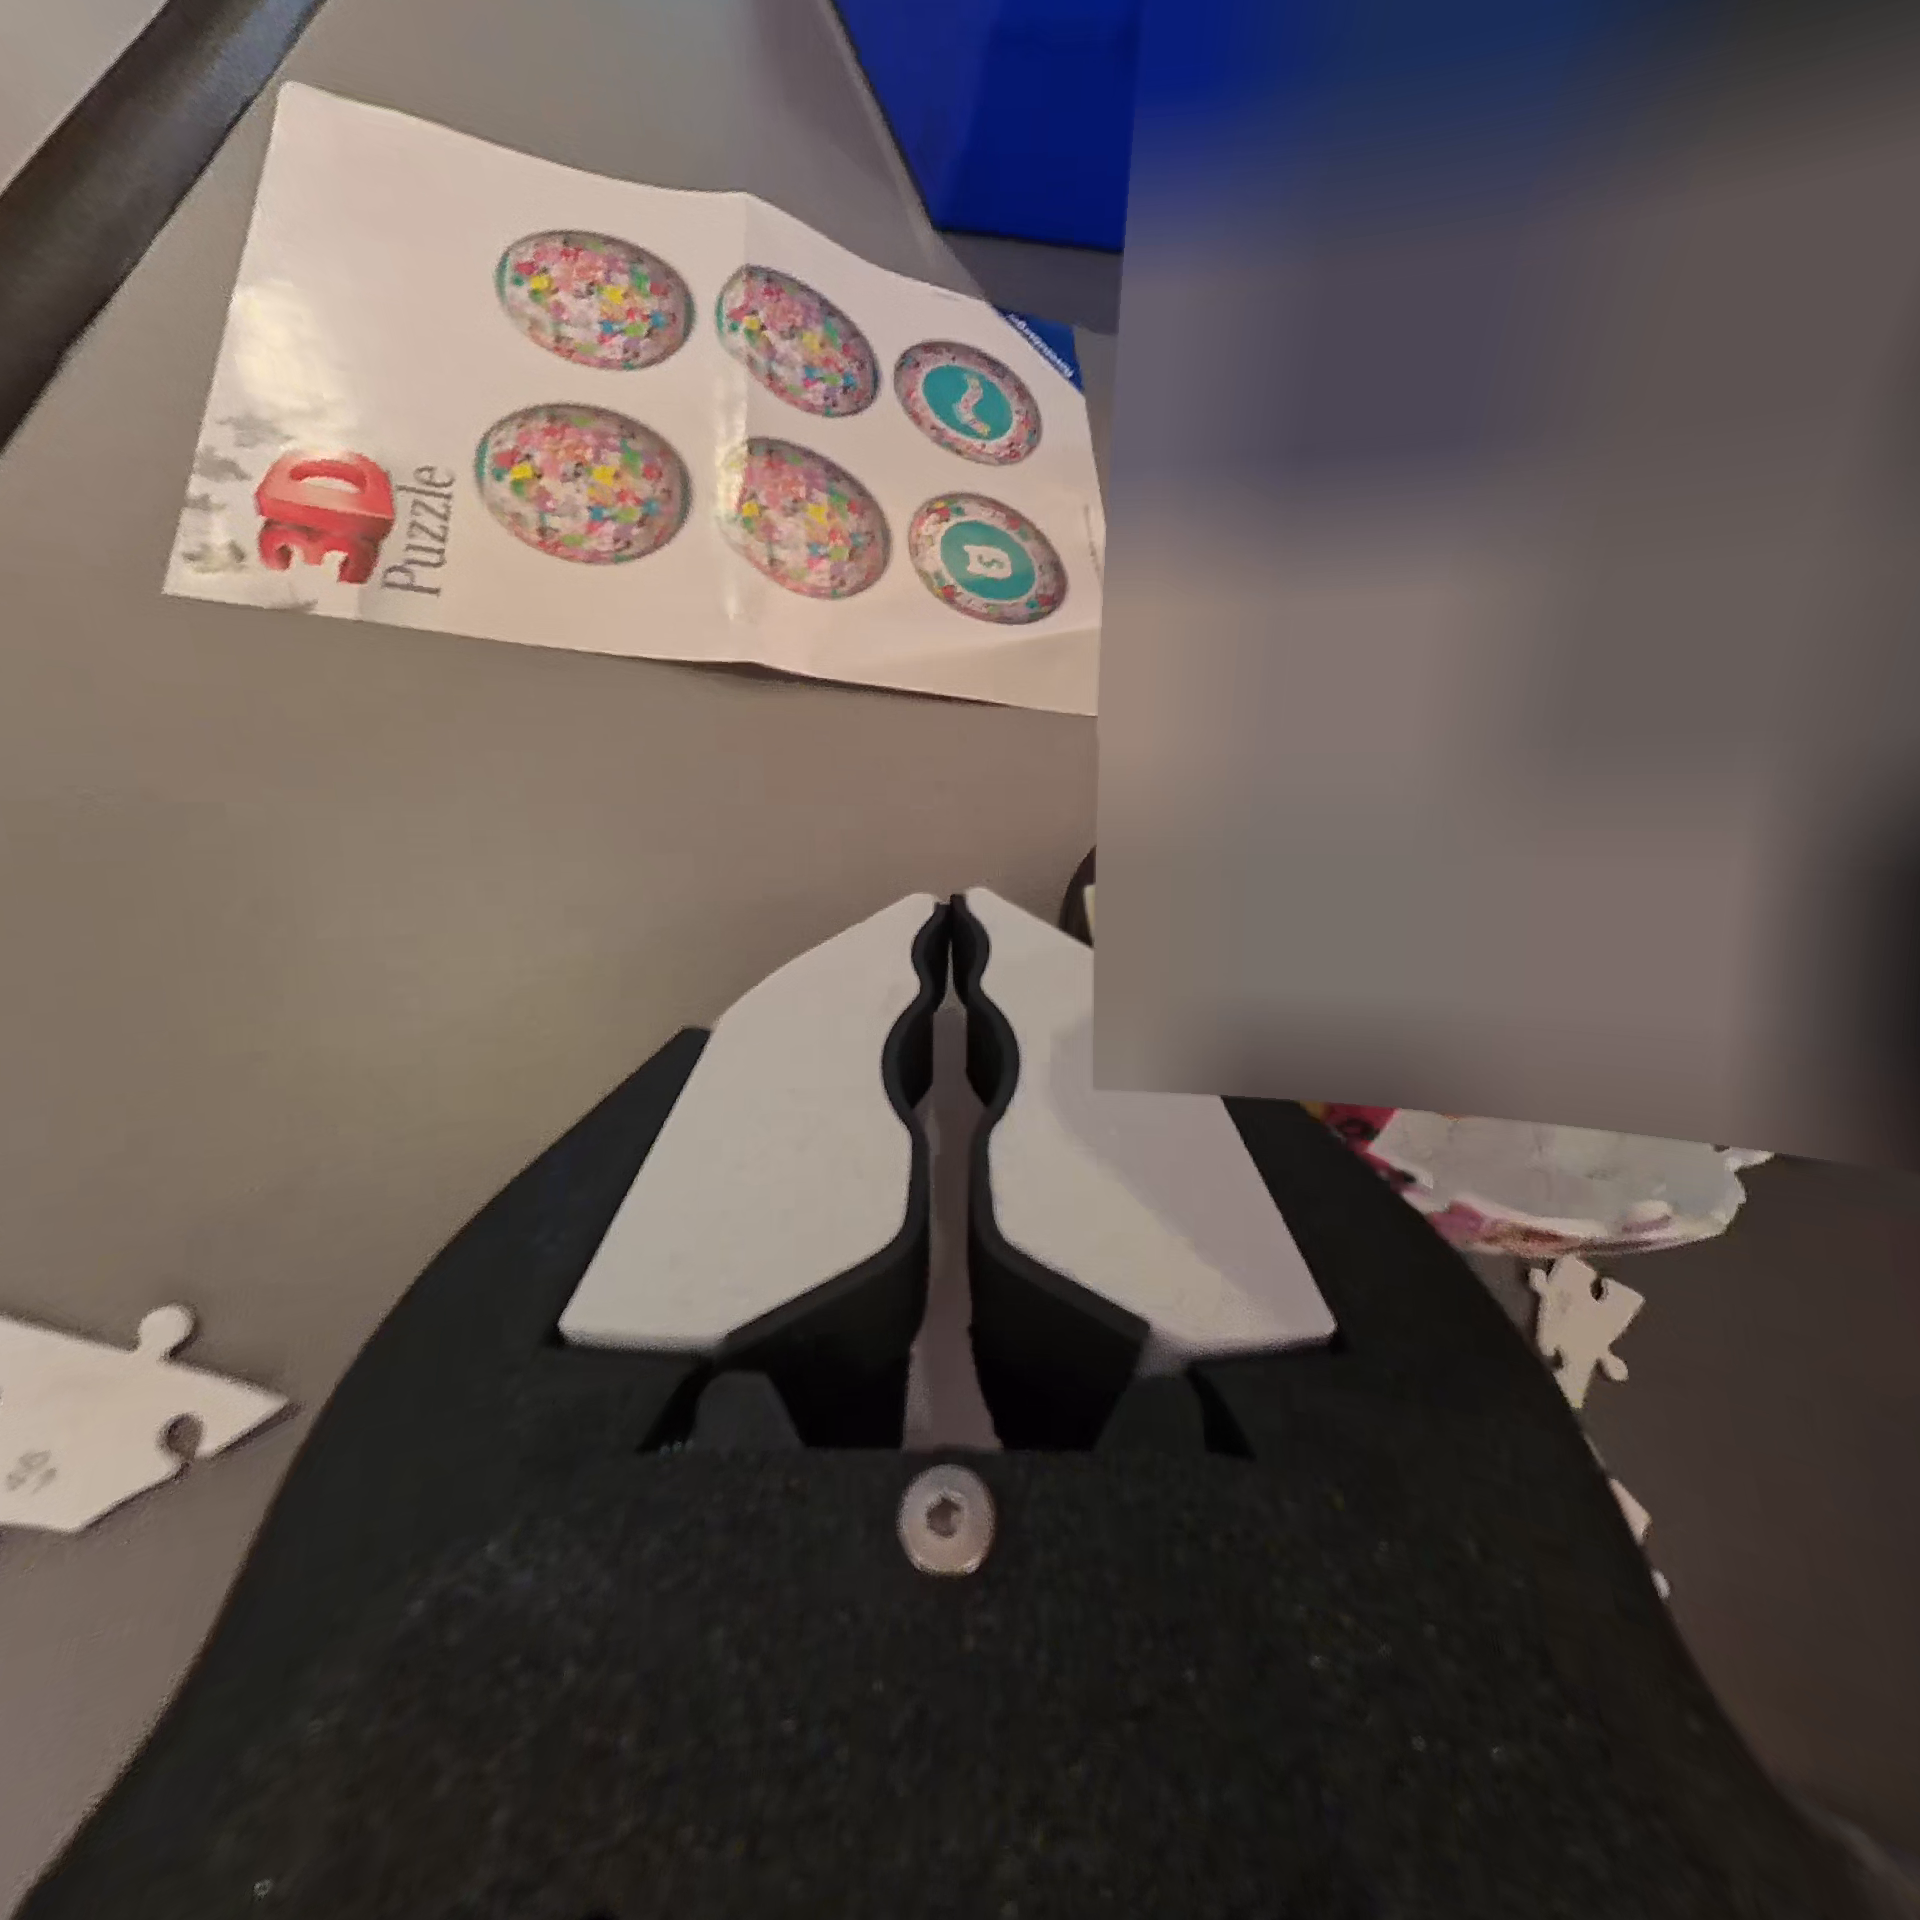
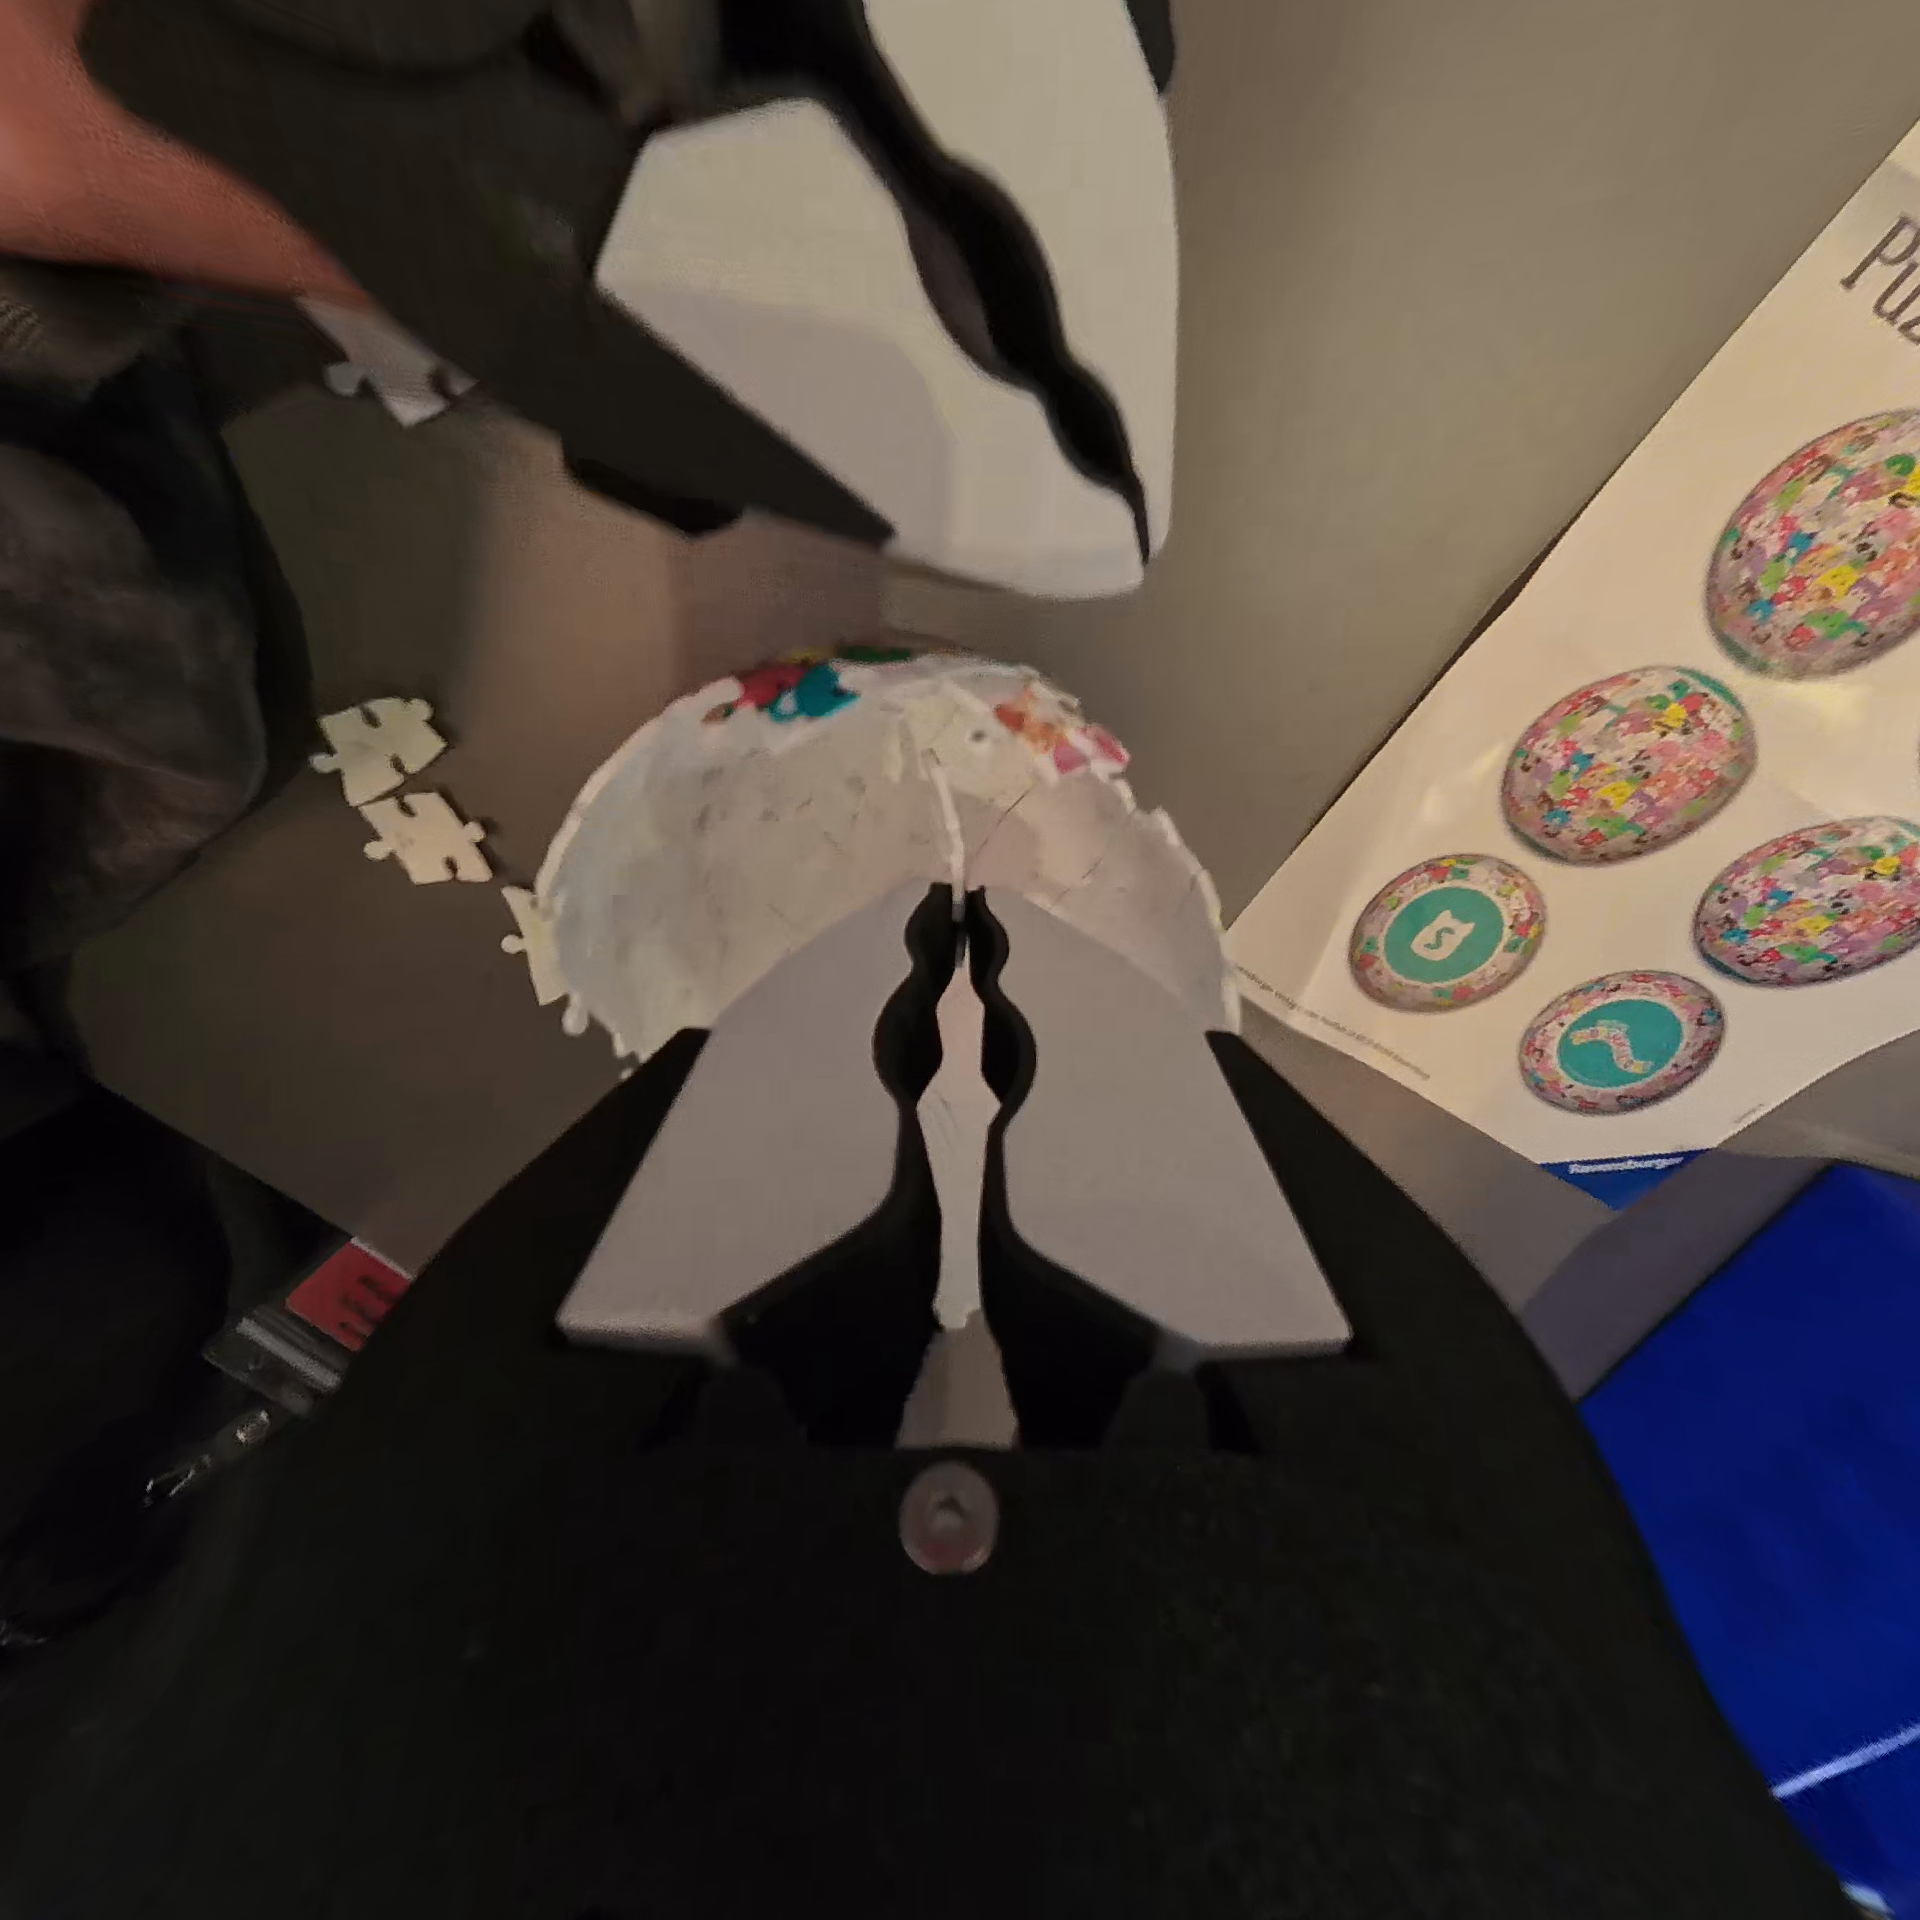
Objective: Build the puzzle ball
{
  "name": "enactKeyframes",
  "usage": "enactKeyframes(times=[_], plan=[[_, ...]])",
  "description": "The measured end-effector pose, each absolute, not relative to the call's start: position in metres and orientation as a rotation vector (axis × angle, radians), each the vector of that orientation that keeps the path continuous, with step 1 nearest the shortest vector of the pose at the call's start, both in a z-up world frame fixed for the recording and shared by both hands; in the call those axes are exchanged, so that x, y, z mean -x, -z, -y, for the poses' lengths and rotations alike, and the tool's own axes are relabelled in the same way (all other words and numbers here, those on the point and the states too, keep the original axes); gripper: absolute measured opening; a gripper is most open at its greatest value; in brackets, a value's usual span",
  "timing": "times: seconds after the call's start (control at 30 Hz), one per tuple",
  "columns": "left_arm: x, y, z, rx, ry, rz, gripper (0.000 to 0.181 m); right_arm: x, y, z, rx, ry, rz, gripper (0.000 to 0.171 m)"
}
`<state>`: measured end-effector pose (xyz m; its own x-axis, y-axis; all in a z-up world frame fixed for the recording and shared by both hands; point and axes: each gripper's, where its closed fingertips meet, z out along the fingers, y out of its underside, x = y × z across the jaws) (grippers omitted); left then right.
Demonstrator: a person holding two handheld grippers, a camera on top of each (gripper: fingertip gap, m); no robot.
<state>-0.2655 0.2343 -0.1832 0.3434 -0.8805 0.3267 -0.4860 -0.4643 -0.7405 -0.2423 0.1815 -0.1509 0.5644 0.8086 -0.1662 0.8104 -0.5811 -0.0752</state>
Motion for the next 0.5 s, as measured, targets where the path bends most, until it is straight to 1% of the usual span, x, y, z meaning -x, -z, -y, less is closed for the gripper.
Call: enactKeyframes(times=[0.07, 0.13, 0.23, 0.3, 0.37, 0.47, 0.5], plan=[[0.274, 0.175, -0.239, 2.070, 0.951, -1.168, 0.000, 0.238, 0.136, -0.181, -2.803, 0.372, -1.434, 0.002], [0.280, 0.154, -0.241, 2.026, 0.963, -1.131, 0.002, 0.240, 0.112, -0.184, -2.844, 0.575, -1.476, 0.002], [0.281, 0.101, -0.234, 1.887, 1.147, -1.034, 0.028, 0.257, 0.059, -0.193, -2.891, 1.130, -1.632, 0.002], [0.276, 0.057, -0.221, 1.722, 1.344, -0.978, 0.036, 0.267, 0.021, -0.196, -2.868, 1.579, -1.637, 0.002], [0.271, 0.021, -0.206, 1.554, 1.475, -0.949, 0.049, 0.270, -0.002, -0.200, -2.829, 1.889, -1.559, 0.002], [0.264, -0.004, -0.198, 1.444, 1.495, -0.932, 0.049, 0.273, -0.020, -0.201, -2.764, 2.194, -1.464, 0.002], [0.264, -0.009, -0.198, 1.415, 1.488, -0.908, 0.045, 0.275, -0.021, -0.198, -2.719, 2.244, -1.442, 0.002]])
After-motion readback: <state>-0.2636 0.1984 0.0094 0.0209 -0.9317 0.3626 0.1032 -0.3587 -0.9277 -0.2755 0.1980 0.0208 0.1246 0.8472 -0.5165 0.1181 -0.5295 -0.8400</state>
